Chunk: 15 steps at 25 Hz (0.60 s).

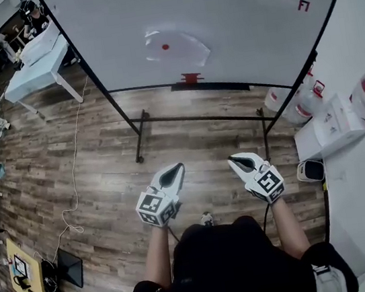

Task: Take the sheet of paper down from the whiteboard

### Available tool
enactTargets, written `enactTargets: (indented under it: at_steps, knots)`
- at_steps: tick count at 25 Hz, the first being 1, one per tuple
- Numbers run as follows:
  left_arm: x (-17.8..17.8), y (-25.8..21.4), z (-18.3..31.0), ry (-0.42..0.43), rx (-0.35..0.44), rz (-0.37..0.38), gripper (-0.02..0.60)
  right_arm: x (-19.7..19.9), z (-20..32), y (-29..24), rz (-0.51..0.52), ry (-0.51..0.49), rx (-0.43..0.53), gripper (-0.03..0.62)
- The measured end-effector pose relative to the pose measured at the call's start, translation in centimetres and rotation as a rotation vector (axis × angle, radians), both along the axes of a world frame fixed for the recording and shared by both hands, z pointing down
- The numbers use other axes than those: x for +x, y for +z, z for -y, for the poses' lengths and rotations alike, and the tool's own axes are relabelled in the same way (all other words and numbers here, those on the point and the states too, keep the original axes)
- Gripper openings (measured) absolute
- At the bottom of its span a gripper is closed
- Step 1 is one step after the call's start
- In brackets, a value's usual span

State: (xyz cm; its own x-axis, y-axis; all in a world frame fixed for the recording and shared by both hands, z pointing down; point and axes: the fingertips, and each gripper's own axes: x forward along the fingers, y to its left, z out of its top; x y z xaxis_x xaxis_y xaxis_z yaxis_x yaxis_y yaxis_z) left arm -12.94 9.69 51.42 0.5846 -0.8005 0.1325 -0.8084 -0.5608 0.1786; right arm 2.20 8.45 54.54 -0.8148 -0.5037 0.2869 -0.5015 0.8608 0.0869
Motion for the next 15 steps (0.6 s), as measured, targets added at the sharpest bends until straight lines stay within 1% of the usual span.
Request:
enactTargets:
  at_steps: [4,8,12,14,15]
  knots:
    - [-1.0,1.0,1.6,-0.008,-0.033,0.001,0.011,-1.1,0.9,0.8,-0.005,-0.004,-0.017,0.003]
    - [-0.9,2.1,3.5,-0.015,-0.078,-0.004,0.011,-0.7,3.1,1.7,-0.010,-0.002,-0.039,0.003]
    - [-0.6,2.2,6.1,-0.034,-0.109,-0.007,0.012,0.0,6.3,1.6,-0.002,-0.005,-0.035,0.003]
    - [-0.3,2.0,7.8,-0.058,-0.107,0.002,0.011,0.5,8.2,1.6,0.000,-0.016,-0.035,0.003]
    - [-0.4,1.8,8.8,-0.080,-0.090,0.010,0.011,0.7,9.2,1.5,0.000,-0.024,-0.034,0.003]
